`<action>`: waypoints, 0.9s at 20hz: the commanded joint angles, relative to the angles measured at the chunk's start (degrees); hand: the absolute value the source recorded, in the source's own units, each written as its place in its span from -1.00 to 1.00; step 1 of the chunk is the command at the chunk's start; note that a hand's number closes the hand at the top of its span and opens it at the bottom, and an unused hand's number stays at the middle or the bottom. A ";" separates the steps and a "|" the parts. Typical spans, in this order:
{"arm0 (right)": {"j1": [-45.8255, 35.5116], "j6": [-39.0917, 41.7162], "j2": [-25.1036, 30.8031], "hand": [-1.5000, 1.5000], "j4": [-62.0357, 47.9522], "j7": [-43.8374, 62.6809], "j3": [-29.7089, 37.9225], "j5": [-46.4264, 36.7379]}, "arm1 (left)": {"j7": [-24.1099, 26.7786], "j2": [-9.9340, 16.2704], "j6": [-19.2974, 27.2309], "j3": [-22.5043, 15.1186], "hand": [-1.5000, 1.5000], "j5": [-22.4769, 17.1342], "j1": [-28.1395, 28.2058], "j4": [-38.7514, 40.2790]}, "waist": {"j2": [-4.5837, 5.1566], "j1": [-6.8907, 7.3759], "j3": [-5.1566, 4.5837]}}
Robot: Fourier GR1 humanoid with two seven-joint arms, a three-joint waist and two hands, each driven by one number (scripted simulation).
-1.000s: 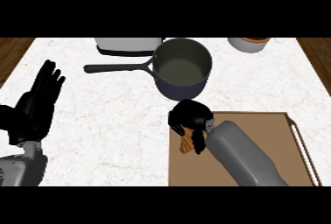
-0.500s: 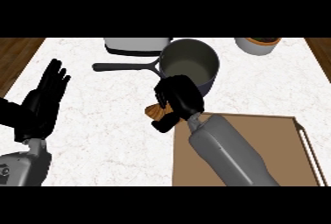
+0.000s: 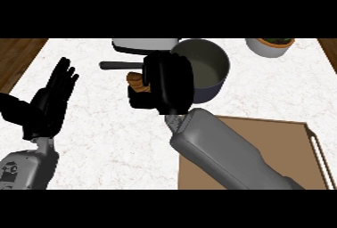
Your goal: Pick the croissant from the tray and place it in the pot
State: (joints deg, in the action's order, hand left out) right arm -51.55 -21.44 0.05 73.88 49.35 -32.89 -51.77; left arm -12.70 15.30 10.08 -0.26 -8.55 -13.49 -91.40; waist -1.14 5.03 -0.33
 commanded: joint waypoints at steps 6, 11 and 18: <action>-13.98 -10.35 -0.04 1.00 -5.36 26.70 -8.33 -2.53 | 0.30 -1.88 0.87 -1.00 0.00 0.80 -3.30 1.56 | 1.36 0.13 0.12; -13.55 -15.30 -0.03 1.00 -10.26 25.98 -7.72 -0.60 | 1.44 -0.73 0.20 1.06 0.00 0.30 -4.09 3.80 | 1.80 -0.64 0.17; -15.71 -11.80 -0.03 1.00 -24.98 23.73 -8.08 -8.59 | 1.35 0.66 0.14 2.36 0.00 0.47 -1.97 2.50 | 1.37 -1.75 0.13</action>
State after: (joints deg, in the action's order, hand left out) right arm -65.54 -33.53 0.56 57.05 63.64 -39.95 -55.03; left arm -11.64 14.77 10.50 0.72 -7.85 -16.50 -88.63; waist 0.46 4.07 -0.16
